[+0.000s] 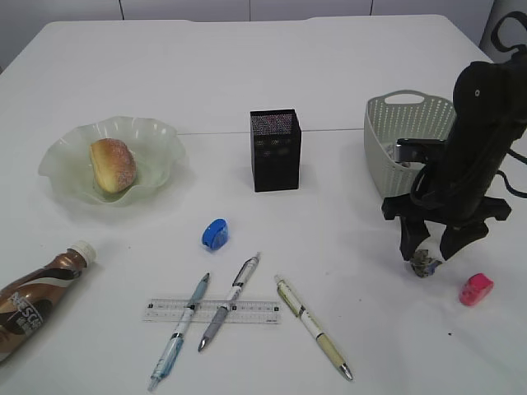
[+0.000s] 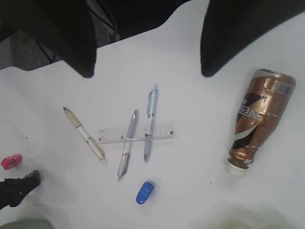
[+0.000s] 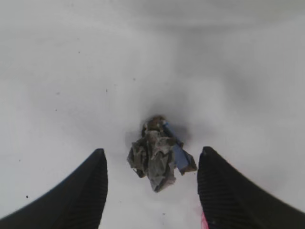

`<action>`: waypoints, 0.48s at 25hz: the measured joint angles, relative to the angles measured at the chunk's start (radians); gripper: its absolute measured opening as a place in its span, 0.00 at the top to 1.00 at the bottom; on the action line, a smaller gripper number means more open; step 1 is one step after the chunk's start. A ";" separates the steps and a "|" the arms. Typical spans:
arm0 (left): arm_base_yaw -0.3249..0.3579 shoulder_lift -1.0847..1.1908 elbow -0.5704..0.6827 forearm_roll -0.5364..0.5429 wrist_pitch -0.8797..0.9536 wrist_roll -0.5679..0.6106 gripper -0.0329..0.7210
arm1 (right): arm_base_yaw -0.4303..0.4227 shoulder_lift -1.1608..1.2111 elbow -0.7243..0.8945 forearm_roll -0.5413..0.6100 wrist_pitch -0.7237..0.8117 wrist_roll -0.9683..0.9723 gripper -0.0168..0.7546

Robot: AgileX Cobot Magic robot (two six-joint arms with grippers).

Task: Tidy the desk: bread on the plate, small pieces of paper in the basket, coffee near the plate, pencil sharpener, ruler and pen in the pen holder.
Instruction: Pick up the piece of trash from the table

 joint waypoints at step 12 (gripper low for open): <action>0.000 0.000 0.000 0.000 0.000 0.000 0.30 | 0.000 0.035 0.000 -0.002 -0.002 0.000 0.37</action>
